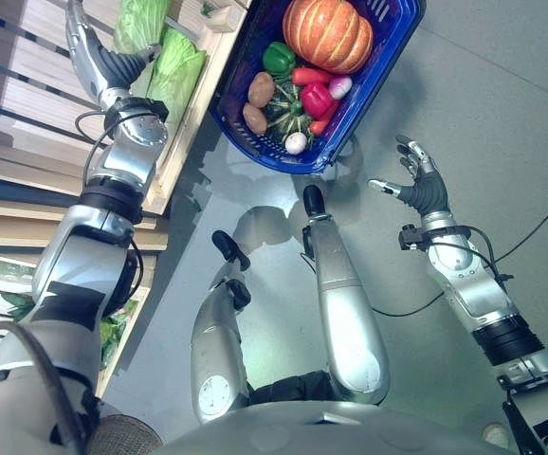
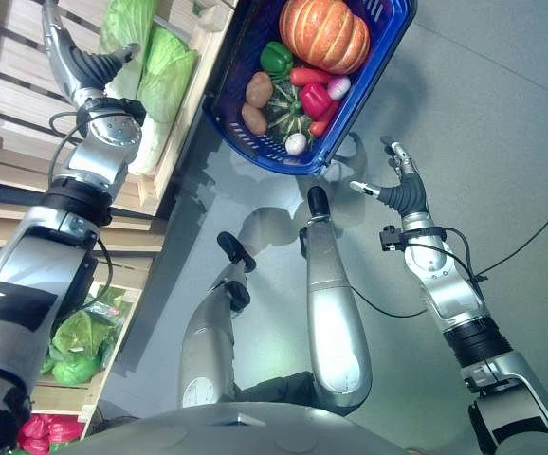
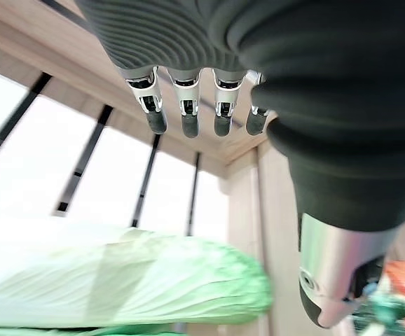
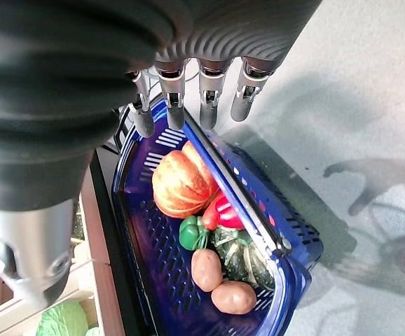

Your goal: Pick up fruits and vegetables into the basket

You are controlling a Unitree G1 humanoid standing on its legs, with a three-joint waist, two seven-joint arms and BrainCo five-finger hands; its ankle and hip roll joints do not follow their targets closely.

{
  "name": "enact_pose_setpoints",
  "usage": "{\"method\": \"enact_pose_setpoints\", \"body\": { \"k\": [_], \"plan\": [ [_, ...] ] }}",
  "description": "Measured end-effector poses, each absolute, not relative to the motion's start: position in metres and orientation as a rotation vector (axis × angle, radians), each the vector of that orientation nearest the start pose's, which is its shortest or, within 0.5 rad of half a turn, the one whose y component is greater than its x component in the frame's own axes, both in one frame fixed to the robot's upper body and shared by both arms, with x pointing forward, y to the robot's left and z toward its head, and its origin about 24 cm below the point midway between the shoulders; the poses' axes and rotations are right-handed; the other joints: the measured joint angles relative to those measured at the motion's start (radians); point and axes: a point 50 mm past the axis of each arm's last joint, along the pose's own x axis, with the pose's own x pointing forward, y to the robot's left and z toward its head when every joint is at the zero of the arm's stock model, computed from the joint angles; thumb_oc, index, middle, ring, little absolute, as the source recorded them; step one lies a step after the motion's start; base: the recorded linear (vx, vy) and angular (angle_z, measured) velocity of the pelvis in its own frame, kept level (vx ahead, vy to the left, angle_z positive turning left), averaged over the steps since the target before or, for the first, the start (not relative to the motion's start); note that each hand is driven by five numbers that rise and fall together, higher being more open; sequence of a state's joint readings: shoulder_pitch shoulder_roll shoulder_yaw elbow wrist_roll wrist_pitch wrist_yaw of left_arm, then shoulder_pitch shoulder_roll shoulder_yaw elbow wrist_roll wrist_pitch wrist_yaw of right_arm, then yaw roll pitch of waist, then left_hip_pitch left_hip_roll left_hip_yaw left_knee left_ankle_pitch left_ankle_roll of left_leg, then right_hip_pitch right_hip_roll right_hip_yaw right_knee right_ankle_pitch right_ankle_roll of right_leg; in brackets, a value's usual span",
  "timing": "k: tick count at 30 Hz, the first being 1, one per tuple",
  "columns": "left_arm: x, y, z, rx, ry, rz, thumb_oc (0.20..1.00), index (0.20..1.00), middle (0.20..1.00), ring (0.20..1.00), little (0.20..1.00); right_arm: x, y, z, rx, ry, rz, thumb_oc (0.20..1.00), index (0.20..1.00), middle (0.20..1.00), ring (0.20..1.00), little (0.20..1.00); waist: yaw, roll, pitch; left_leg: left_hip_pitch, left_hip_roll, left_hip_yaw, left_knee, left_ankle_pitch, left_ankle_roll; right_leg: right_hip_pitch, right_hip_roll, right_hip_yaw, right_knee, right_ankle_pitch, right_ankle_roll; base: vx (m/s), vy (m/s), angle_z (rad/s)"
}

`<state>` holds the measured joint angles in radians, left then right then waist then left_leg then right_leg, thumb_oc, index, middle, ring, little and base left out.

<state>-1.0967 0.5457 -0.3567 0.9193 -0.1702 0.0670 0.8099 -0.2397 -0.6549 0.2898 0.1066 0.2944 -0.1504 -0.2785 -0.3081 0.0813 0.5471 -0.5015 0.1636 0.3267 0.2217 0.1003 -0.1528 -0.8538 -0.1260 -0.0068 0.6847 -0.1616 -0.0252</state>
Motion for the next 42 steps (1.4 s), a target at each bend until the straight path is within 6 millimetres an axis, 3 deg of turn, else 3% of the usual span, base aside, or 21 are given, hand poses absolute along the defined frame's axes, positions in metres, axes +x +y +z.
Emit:
{"method": "enact_pose_setpoints", "body": {
  "k": [10,30,42],
  "plan": [
    [0.399,0.254,0.21,0.432,-0.109,0.851,1.0,1.0,1.0,1.0,1.0,0.293,-0.215,0.103,-0.348,-0.17,-0.022,1.0,1.0,1.0,1.0,1.0,-0.002,0.0,0.0,-0.068,0.003,0.0,0.007,0.003,-0.006,-0.079,-0.001,0.003,0.027,-0.006,-0.008,0.01,0.007,0.0],
    [0.395,0.288,0.218,0.465,0.079,0.909,1.0,1.0,1.0,1.0,1.0,0.299,-0.214,0.108,-0.284,-0.137,-0.019,1.0,1.0,1.0,1.0,1.0,-0.039,-0.004,-0.002,-0.173,0.027,0.0,0.108,-0.049,-0.011,-0.16,0.011,0.028,0.048,-0.001,-0.014,0.01,0.025,-0.03],
    [0.391,0.309,0.226,0.374,0.169,0.852,1.0,1.0,1.0,1.0,1.0,0.301,-0.215,0.107,-0.264,-0.109,-0.005,1.0,1.0,1.0,1.0,1.0,-0.053,-0.004,-0.002,-0.187,0.026,0.018,0.11,-0.053,-0.01,-0.192,0.018,0.05,0.053,-0.004,-0.009,0.02,0.054,-0.04]
  ]
}}
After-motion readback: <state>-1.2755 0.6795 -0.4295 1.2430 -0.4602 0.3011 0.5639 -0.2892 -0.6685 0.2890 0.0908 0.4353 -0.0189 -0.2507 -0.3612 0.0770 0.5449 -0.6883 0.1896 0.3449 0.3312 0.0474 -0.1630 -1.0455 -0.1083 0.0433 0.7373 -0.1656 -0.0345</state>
